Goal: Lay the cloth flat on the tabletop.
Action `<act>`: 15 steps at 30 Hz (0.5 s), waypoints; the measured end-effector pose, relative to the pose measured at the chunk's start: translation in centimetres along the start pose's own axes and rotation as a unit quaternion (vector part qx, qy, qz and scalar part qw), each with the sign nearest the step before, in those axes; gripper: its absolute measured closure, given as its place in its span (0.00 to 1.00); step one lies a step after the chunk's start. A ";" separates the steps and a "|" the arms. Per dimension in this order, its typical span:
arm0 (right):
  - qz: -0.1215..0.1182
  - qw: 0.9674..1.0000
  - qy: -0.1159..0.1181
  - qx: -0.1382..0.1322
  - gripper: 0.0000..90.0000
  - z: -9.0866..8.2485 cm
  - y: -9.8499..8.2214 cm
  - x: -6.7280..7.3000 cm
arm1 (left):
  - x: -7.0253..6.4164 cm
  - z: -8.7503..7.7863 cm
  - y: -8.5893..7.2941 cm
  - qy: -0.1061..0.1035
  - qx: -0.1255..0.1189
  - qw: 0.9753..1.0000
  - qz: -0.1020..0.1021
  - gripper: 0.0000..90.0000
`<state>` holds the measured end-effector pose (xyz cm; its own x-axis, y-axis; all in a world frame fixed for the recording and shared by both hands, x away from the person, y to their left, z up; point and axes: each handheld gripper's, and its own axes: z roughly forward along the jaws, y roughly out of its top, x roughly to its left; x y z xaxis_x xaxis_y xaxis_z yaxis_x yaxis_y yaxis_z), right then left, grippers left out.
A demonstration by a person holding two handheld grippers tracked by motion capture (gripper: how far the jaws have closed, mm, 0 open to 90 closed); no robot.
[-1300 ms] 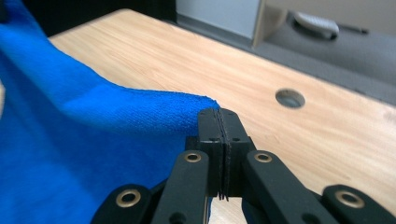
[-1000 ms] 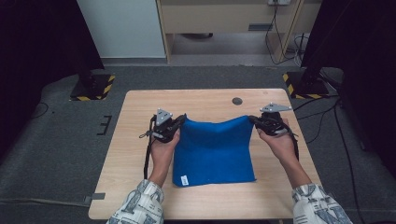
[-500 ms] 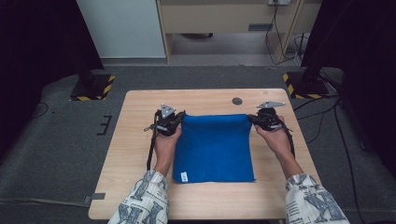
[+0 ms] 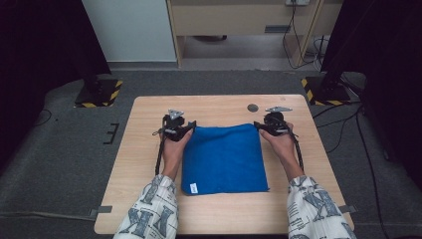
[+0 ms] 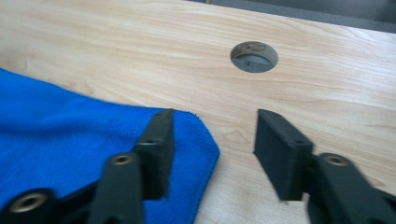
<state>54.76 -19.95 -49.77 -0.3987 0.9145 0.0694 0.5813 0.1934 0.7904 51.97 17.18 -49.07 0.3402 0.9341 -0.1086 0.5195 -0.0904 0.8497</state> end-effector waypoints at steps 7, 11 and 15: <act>0.011 1.000 0.002 -0.016 0.32 -1.2 0.3 -0.7 | 0.8 -1.0 0.4 -0.008 -0.006 1.000 0.000 0.31; 0.006 1.000 0.016 -0.022 0.24 -2.8 0.1 -0.6 | 0.9 -2.3 0.5 -0.033 -0.009 0.999 0.003 0.21; -0.006 1.000 0.026 -0.014 0.21 -3.4 -0.2 -0.2 | 0.8 -3.3 0.1 -0.056 0.005 0.998 0.015 0.14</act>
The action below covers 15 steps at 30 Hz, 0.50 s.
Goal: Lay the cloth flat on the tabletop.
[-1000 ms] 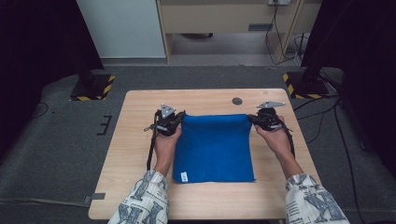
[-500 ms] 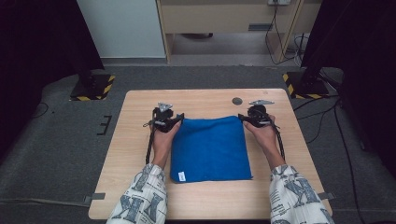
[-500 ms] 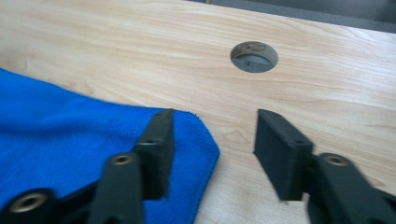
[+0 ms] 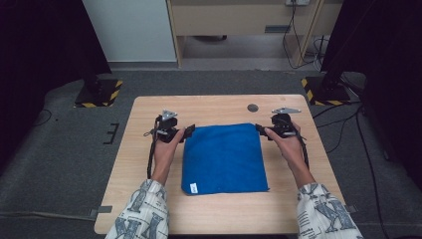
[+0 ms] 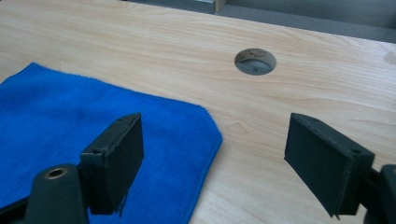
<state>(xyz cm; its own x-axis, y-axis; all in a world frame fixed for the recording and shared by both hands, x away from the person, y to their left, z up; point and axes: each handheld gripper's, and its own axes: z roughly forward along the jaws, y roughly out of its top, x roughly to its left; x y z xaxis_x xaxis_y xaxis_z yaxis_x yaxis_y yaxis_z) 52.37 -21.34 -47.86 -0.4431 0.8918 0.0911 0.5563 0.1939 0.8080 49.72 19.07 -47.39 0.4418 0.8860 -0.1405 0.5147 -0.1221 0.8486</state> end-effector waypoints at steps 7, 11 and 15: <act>-0.027 0.999 0.022 0.003 0.17 -1.1 0.0 1.5 | 0.7 -1.5 -1.0 -0.019 -0.005 1.000 -0.009 0.10; -0.022 0.999 0.036 0.006 0.19 -1.4 0.2 2.0 | 1.3 -2.0 -1.4 -0.024 -0.010 1.000 -0.016 0.10; -0.034 0.999 0.036 0.007 0.21 -1.4 0.0 2.5 | 1.7 -2.5 -2.1 -0.010 -0.006 1.000 -0.008 0.11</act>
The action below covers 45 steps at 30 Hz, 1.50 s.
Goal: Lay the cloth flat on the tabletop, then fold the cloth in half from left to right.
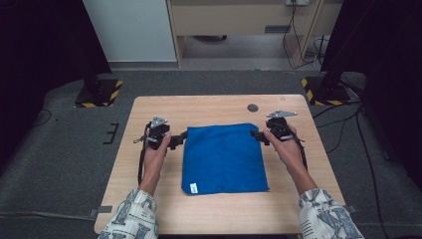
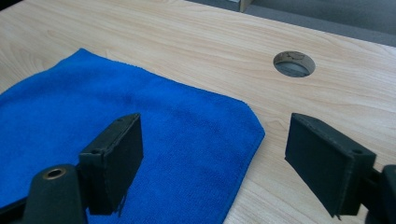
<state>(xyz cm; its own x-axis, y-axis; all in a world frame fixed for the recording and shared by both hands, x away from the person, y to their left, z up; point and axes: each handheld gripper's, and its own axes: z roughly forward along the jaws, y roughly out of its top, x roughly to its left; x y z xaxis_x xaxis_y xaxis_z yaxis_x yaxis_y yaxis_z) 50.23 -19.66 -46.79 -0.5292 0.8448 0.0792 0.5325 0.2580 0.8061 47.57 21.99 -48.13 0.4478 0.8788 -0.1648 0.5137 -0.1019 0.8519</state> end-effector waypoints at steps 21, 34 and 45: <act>-0.039 0.998 0.044 0.010 0.17 1.6 -0.3 6.3 | 1.8 -2.7 -2.5 0.036 -0.009 0.999 0.021 0.10; -0.073 0.992 0.102 0.022 0.12 2.6 -0.4 12.0 | 2.7 -2.7 -3.2 0.033 0.009 0.999 0.007 0.14; -0.100 0.985 0.140 0.028 0.24 2.9 -0.5 16.2 | 2.8 -2.5 -3.3 0.029 0.013 0.999 0.005 0.14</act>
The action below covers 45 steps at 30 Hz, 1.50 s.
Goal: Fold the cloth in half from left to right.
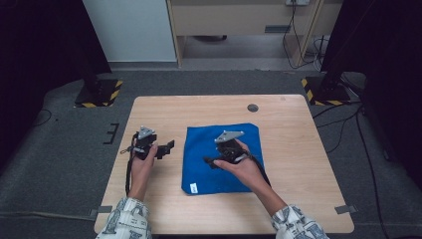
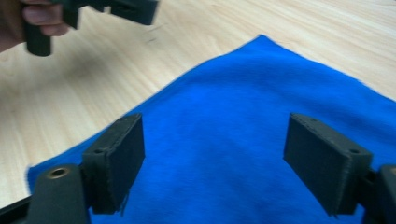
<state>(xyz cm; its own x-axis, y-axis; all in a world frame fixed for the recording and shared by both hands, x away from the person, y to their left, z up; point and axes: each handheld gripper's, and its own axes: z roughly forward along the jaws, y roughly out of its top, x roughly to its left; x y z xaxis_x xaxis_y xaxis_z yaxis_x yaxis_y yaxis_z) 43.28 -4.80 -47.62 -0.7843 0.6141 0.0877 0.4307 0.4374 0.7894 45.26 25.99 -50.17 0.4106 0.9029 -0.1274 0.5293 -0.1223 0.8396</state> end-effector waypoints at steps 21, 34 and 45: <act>-0.059 0.993 0.101 0.013 0.86 2.1 -1.6 6.9 | -0.1 0.2 -0.2 -0.001 0.016 1.000 0.004 0.15; -0.081 0.992 0.100 0.010 0.52 3.3 -3.5 10.2 | 0.0 0.5 -0.5 0.004 0.024 1.000 0.008 0.15; -0.095 0.992 0.074 0.040 0.64 4.3 -4.7 11.1 | -0.2 0.8 -0.7 -0.002 0.038 0.999 0.008 0.14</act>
<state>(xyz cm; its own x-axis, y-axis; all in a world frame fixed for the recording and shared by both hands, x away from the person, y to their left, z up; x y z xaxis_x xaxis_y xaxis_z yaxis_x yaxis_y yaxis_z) 34.46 2.73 -52.99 -0.9093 0.4146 0.0352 0.2984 0.5909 0.7495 45.46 25.58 -51.18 0.4215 0.8993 -0.1170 0.5774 -0.1667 0.7993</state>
